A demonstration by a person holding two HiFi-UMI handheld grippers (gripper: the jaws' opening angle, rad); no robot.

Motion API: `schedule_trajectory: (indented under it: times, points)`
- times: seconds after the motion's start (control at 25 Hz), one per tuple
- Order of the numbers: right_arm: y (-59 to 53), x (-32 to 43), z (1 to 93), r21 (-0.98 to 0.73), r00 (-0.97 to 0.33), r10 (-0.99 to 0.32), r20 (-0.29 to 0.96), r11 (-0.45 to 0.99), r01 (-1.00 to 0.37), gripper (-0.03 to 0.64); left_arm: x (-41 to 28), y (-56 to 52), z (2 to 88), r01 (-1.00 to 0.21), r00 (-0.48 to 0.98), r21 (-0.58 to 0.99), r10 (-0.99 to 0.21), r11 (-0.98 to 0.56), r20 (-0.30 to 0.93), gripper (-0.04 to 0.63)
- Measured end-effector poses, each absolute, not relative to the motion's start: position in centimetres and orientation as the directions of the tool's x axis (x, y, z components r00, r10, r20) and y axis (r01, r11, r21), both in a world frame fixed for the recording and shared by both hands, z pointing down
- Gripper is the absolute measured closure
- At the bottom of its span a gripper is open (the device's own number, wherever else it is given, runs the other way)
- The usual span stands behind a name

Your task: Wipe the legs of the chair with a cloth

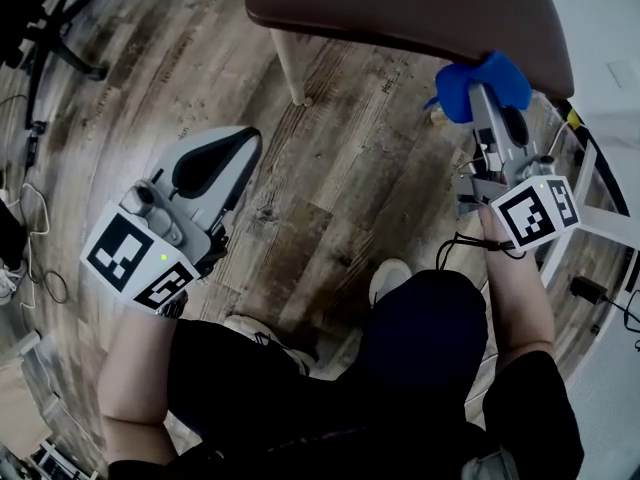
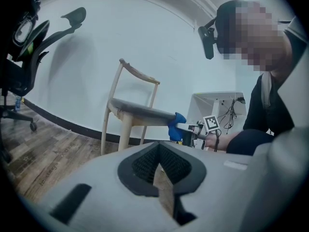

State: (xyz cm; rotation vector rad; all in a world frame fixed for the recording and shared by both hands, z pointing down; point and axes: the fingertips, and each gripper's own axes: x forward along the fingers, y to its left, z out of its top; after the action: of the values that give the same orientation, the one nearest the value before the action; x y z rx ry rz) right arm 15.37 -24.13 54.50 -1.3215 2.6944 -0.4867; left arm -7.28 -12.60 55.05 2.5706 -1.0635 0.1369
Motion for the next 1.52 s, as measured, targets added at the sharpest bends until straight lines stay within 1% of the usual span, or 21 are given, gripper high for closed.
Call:
schedule_trajectory:
  times: [0.12, 0.36, 0.64, 0.8, 1.04, 1.2, 1.52]
  points:
    - [-24.2, 11.9, 54.7, -0.347, -0.678, -0.735, 0.037, 0.627, -0.698, 0.526, -7.6, -12.4, 54.8, -0.704, 0.708, 0.285, -0.671, -0.650, 0.219, 0.591]
    - [-23.7, 4.1, 54.8, -0.307, -0.796, -0.605, 0.031, 0.752, -0.584, 0.525, -8.4, -12.1, 54.6, -0.714, 0.698, 0.287, -0.683, -0.639, 0.217, 0.591]
    - [-23.2, -2.4, 55.4, -0.264, -0.866, -0.498, 0.032, 0.832, -0.488, 0.525, -9.5, -11.8, 54.8, -0.722, 0.688, 0.302, -0.692, -0.623, 0.218, 0.591]
    - [-23.7, -4.7, 57.0, -0.245, -0.878, -0.476, 0.056, 0.846, -0.474, 0.525, -10.2, -11.7, 54.7, -0.721, 0.686, 0.321, -0.698, -0.613, 0.207, 0.591]
    - [-24.8, -5.6, 61.0, -0.301, -0.872, -0.481, 0.097, 0.820, -0.486, 0.525, -10.9, -11.0, 54.8, -0.709, 0.697, 0.342, -0.686, -0.616, 0.208, 0.591]
    - [-25.3, -5.5, 65.7, -0.279, -0.866, -0.471, 0.170, 0.819, -0.501, 0.525, -12.2, -10.7, 54.7, -0.722, 0.681, 0.353, -0.703, -0.595, 0.208, 0.591]
    - [-25.6, -5.5, 79.6, -0.237, -0.792, -0.439, 0.425, 0.790, -0.565, 0.525, -14.7, -9.8, 55.5, -0.756, 0.643, 0.355, -0.724, -0.550, 0.248, 0.591]
